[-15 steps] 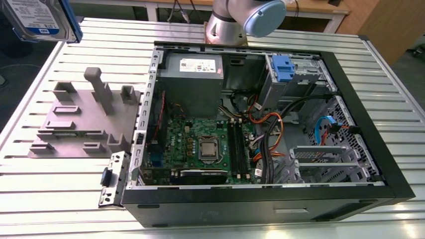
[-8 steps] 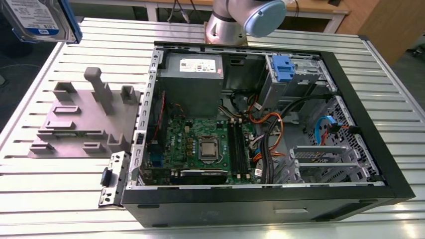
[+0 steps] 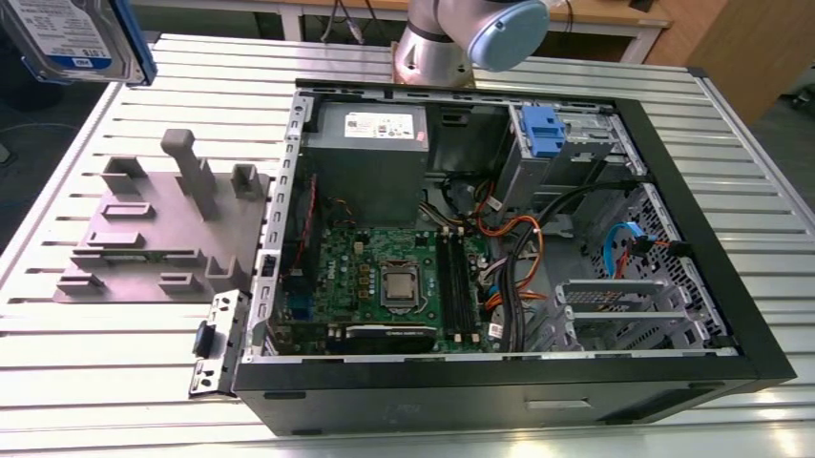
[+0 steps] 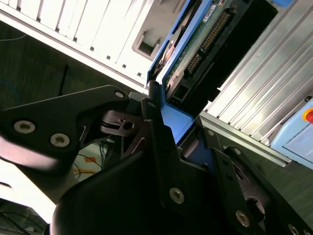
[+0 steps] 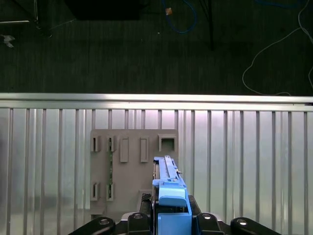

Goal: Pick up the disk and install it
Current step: 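Pick up the disk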

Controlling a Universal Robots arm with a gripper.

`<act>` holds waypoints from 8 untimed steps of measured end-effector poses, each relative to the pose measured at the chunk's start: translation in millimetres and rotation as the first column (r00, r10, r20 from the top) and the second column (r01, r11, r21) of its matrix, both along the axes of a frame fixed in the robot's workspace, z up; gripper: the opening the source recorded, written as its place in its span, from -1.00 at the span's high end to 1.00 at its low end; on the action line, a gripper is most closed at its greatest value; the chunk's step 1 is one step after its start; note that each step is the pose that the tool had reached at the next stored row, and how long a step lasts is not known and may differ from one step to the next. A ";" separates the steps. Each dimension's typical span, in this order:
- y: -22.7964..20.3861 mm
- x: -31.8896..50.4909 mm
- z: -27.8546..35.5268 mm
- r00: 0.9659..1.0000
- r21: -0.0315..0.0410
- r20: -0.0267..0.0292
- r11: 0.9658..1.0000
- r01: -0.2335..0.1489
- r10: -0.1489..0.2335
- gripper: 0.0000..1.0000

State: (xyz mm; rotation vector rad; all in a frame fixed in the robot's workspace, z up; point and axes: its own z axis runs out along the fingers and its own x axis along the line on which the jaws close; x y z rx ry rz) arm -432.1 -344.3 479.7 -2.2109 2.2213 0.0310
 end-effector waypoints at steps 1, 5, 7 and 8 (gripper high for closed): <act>-0.1 0.0 0.0 1.000 0.000 0.000 1.000 0.000 0.000 0.27; -0.1 3.9 -0.1 1.000 0.000 0.000 1.000 0.000 0.000 0.27; -0.1 7.4 -0.1 1.000 0.000 0.000 1.000 0.000 0.000 0.27; -0.1 8.8 -0.1 1.000 0.000 0.000 1.000 0.000 0.000 0.27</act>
